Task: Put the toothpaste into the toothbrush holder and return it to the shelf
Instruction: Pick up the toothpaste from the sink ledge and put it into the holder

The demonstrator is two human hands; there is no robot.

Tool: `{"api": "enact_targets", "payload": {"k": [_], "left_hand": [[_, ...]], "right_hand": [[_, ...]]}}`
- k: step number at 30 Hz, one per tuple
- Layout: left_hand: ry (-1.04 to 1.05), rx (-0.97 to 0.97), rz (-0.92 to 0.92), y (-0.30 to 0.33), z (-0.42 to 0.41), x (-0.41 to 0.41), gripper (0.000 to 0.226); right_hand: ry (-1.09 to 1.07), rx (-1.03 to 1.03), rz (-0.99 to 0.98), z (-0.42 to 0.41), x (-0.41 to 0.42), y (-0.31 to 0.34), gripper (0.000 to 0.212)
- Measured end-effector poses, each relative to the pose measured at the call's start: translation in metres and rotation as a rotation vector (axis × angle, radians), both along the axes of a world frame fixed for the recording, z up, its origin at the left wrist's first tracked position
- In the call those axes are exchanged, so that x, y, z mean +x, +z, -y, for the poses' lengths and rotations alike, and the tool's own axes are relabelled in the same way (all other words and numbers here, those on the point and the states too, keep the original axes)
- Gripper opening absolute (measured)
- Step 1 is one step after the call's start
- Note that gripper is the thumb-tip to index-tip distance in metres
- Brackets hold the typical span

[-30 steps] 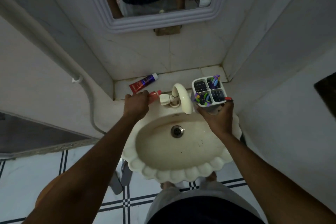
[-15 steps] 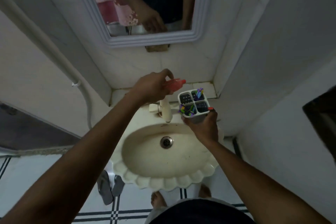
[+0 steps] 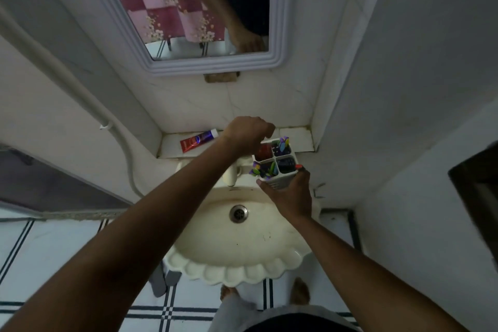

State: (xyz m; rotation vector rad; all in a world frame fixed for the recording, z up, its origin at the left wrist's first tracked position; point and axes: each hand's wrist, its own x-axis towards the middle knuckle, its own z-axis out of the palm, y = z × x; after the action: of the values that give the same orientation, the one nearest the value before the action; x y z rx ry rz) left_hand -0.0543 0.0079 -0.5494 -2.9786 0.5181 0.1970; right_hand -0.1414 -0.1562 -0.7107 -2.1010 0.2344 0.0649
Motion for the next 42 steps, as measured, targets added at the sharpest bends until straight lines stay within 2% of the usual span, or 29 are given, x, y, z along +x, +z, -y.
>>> {"api": "enact_targets", "payload": {"k": [3, 6, 9, 11, 13, 17, 21, 24, 27, 30, 35, 39, 42], "left_hand": [[0.143, -0.288, 0.027, -0.013, -0.020, 0.000, 0.029], [0.368, -0.703, 0.050, -0.033, -0.052, -0.007, 0.018], [0.585, -1.086, 0.111, -0.053, -0.087, -0.015, 0.018], [0.702, -1.201, 0.089, -0.068, -0.112, -0.022, 0.018], [0.785, -1.181, 0.058, -0.091, -0.140, -0.027, 0.009], [0.751, -0.866, 0.013, -0.142, -0.188, -0.023, 0.013], [0.609, -0.498, 0.103, -0.164, -0.204, -0.007, 0.036], [0.583, -0.259, 0.017, -0.175, -0.210, 0.007, 0.049], [0.548, -0.132, -0.052, -0.179, -0.215, 0.016, 0.053], [0.545, -0.176, -0.084, -0.173, -0.216, 0.018, 0.051], [0.561, -0.533, -0.116, -0.128, -0.209, 0.010, 0.035], [0.412, -0.697, -0.093, -0.052, -0.185, 0.007, 0.032], [0.275, -0.725, -0.161, 0.001, -0.148, 0.003, 0.032]], "right_hand": [[-0.002, 0.006, 0.004, -0.001, 0.000, -0.002, 0.125], [-0.026, 0.036, 0.023, -0.005, 0.000, -0.004, 0.132], [-0.067, 0.101, 0.031, -0.011, 0.001, -0.007, 0.136], [-0.099, 0.121, 0.034, -0.016, 0.000, -0.010, 0.134], [-0.131, 0.139, 0.031, -0.023, -0.002, -0.015, 0.129], [-0.193, 0.150, 0.043, -0.039, -0.008, -0.016, 0.121], [-0.224, 0.157, 0.069, -0.053, -0.012, -0.015, 0.125], [-0.221, 0.147, 0.071, -0.058, -0.014, -0.015, 0.130], [-0.233, 0.144, 0.078, -0.060, -0.014, -0.014, 0.130], [-0.228, 0.151, 0.068, -0.059, -0.013, -0.013, 0.132], [-0.199, 0.113, 0.040, -0.054, -0.010, -0.008, 0.128], [-0.173, 0.125, 0.041, -0.045, -0.008, 0.000, 0.112], [-0.136, 0.124, 0.023, -0.034, -0.006, 0.002, 0.115]]}}
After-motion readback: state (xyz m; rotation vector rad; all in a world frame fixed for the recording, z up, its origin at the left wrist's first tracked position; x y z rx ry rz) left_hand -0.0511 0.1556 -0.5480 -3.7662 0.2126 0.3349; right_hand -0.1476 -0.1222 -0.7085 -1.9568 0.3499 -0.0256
